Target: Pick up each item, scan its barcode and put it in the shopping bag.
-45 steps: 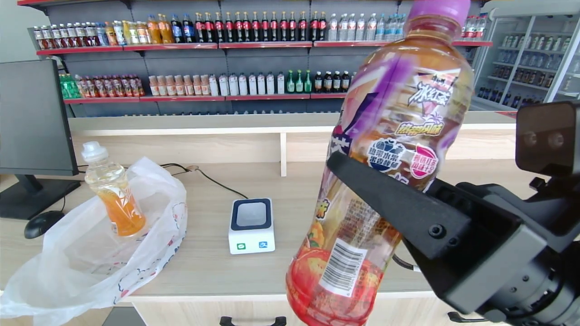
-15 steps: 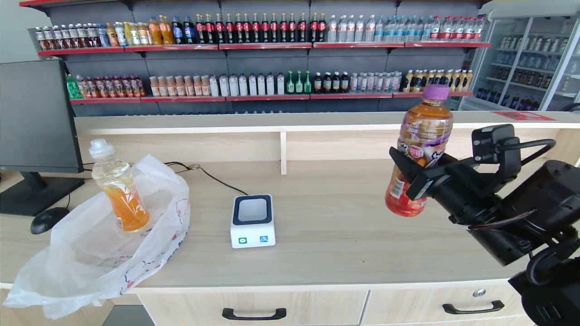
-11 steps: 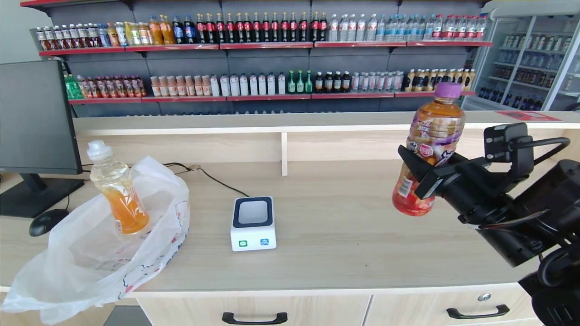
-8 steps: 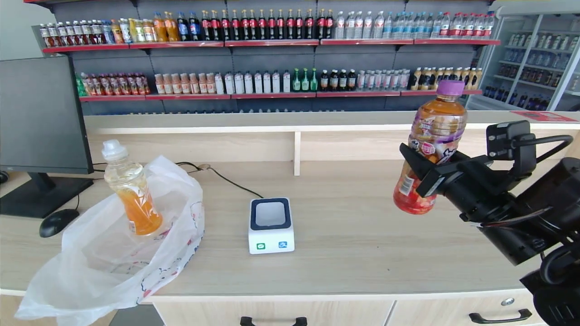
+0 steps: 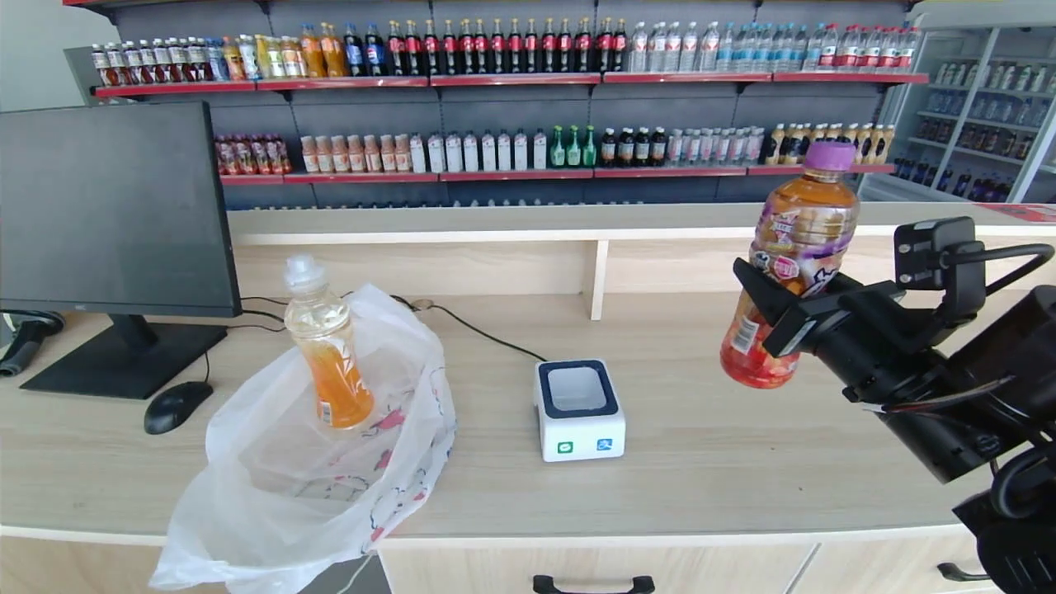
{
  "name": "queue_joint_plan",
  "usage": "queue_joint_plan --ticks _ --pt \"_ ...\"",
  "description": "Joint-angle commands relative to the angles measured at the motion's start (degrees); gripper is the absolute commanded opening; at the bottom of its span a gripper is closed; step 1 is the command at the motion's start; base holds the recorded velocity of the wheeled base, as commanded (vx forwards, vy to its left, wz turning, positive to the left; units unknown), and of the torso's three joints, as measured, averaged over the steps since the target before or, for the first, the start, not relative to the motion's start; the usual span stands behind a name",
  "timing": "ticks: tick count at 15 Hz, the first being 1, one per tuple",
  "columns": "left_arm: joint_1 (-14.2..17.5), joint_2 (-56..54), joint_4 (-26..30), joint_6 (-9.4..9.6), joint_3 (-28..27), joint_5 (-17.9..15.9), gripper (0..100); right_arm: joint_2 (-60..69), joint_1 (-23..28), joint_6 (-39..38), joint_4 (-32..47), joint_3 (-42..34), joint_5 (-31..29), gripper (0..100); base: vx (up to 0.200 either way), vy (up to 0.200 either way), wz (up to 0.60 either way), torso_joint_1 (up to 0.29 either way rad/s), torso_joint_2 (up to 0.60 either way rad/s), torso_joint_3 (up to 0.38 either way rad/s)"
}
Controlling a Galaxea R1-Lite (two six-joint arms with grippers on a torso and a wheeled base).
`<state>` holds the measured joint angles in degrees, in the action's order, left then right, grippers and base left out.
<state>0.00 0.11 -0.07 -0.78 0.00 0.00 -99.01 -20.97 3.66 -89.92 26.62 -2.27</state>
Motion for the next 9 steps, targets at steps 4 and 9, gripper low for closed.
queue_joint_plan --ticks 4,9 --pt "0.0 0.0 0.0 -0.19 0.0 0.0 100 0.3 -0.2 0.1 -0.1 -0.7 0.0 0 0.000 0.200 0.00 0.004 0.00 -0.001" --pt "0.0 0.0 -0.1 -0.27 0.0 0.0 100 0.9 -0.6 0.2 -0.1 -1.4 0.0 0 0.000 0.120 0.00 0.003 0.00 0.001"
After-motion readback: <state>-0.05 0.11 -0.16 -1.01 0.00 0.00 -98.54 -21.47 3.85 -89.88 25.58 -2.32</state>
